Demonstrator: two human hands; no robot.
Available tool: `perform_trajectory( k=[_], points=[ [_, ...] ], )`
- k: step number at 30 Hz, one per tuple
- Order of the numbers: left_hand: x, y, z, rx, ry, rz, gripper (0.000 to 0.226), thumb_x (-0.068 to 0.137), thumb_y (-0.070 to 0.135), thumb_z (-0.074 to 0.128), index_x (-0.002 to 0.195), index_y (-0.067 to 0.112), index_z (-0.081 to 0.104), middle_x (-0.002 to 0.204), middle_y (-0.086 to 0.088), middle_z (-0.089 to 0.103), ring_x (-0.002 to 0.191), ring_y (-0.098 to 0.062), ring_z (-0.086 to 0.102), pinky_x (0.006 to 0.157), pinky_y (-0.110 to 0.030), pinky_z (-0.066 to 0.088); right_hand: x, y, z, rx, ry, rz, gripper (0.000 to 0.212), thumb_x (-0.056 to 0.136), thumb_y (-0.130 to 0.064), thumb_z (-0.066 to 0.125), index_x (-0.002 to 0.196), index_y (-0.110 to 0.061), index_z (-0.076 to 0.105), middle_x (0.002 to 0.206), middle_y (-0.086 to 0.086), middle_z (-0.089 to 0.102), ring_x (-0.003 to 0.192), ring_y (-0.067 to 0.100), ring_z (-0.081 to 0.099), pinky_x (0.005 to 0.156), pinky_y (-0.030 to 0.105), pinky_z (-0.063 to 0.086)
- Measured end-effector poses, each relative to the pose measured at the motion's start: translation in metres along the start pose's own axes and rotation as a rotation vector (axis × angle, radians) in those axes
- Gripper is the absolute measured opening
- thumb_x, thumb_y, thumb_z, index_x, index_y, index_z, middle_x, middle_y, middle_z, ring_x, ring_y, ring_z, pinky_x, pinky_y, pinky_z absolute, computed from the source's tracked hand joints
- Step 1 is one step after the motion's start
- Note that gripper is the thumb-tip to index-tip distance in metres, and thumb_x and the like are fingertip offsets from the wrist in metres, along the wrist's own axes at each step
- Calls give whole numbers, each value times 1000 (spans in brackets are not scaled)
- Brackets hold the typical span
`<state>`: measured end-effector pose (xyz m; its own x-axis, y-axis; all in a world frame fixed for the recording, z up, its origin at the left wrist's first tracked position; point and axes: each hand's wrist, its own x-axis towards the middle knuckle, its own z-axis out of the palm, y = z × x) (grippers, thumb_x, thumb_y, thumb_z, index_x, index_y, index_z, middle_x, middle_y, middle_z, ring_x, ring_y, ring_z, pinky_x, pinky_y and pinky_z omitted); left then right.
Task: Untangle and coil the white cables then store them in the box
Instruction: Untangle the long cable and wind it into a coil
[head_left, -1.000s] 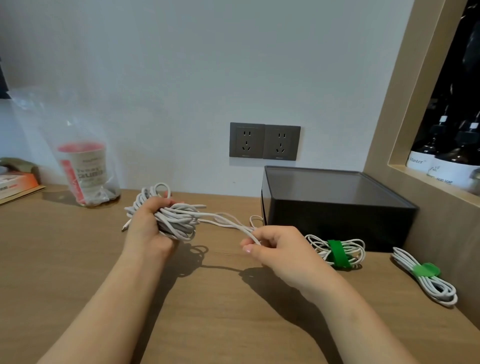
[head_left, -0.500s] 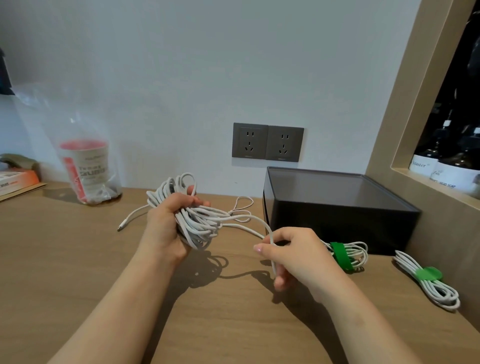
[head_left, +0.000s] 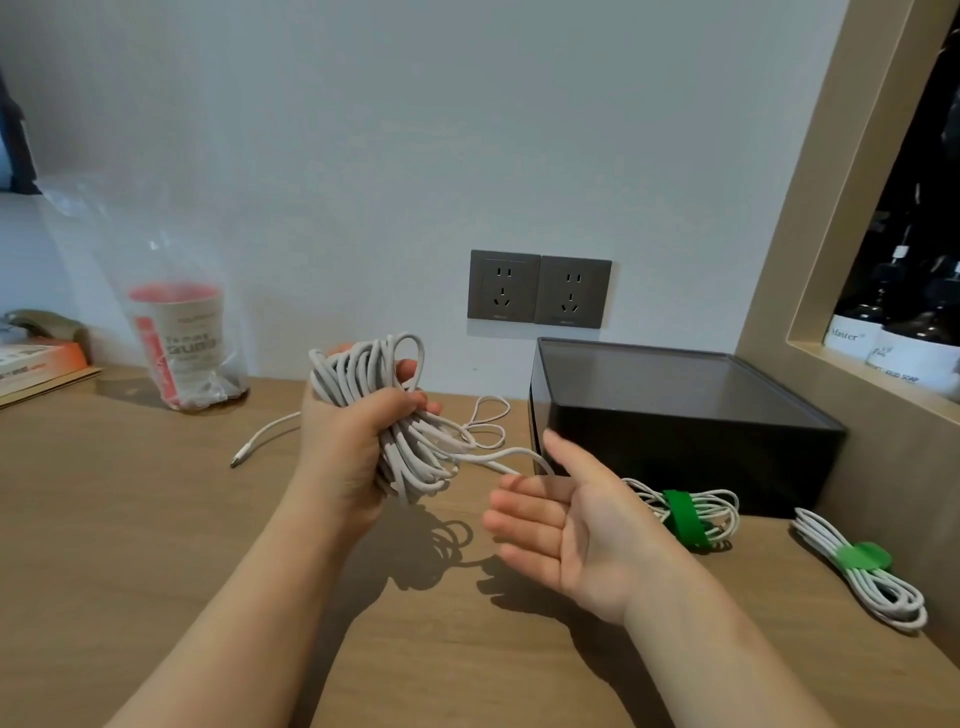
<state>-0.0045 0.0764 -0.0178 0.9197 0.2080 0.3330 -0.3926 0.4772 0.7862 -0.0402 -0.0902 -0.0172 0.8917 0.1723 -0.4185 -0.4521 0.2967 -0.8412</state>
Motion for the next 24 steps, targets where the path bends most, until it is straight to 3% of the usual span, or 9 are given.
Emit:
perform_trajectory(
  k=[2, 6, 9, 10, 12, 13, 15, 17, 24],
  points=[
    [-2, -1, 3, -45, -42, -59, 37, 56, -2, 56, 92, 3, 58, 67, -9, 61, 57, -18, 66, 52, -27, 55, 2, 1, -2, 142, 16, 28, 35, 90, -37, 55, 98, -4, 64, 78, 10, 74, 64, 21, 72, 56, 30, 57],
    [-8, 0, 4, -164, -231, -225, 39, 49, -4, 61, 86, 8, 60, 61, -7, 60, 58, -18, 65, 53, -26, 54, 2, 2, -1, 325, 10, 55, 40, 89, -40, 56, 102, -2, 59, 85, 15, 73, 74, 25, 72, 65, 37, 55],
    [-6, -4, -2, -350, -393, -358, 50, 38, -1, 78, 85, 5, 62, 62, -7, 59, 61, -21, 64, 59, -29, 56, 4, -3, -1, 540, 8, 2, 20, 93, -19, 54, 93, 1, 56, 70, 18, 71, 58, 25, 69, 57, 36, 57],
    [-5, -4, -3, -445, -458, -414, 42, 48, 1, 78, 88, 3, 63, 66, -9, 61, 67, -23, 65, 66, -31, 56, 6, -7, -5, 622, 26, -28, 16, 95, -12, 49, 90, 3, 54, 62, 17, 68, 49, 22, 66, 49, 32, 56],
    [-3, -2, -6, -548, -548, -469, 24, 78, 2, 56, 101, -5, 60, 82, -15, 63, 84, -28, 64, 85, -34, 51, 11, -14, -19, 775, 91, -80, 18, 98, -7, 41, 88, 4, 52, 56, 11, 61, 35, 13, 57, 36, 23, 50],
    [-2, -4, -10, -546, -516, -448, 27, 84, 2, 45, 106, -7, 57, 89, -18, 63, 90, -29, 63, 90, -34, 47, 11, -17, -25, 812, 112, -91, 20, 98, -8, 40, 87, 3, 53, 55, 7, 54, 32, 7, 48, 33, 17, 45],
    [-2, -4, -12, -555, -509, -462, 31, 86, 2, 38, 109, -9, 55, 94, -19, 61, 92, -31, 62, 92, -35, 44, 6, -21, -32, 732, 102, -112, 25, 99, -14, 39, 84, 0, 54, 47, -1, 38, 29, 4, 30, 29, 13, 29],
    [-2, -5, -15, -602, -530, -513, 31, 85, 1, 39, 108, -10, 56, 94, -20, 60, 90, -31, 62, 90, -37, 46, 2, -21, -32, 587, 77, -170, 30, 99, -23, 39, 83, -4, 56, 43, -5, 31, 28, 4, 22, 30, 15, 19],
    [-2, -7, -15, -479, -634, -660, 28, 83, 1, 48, 109, -4, 56, 91, -12, 58, 86, -27, 63, 87, -34, 50, 5, -17, -28, 682, -5, -305, 21, 94, -17, 42, 85, -8, 59, 48, -5, 31, 34, 5, 21, 34, 16, 16]
  ],
)
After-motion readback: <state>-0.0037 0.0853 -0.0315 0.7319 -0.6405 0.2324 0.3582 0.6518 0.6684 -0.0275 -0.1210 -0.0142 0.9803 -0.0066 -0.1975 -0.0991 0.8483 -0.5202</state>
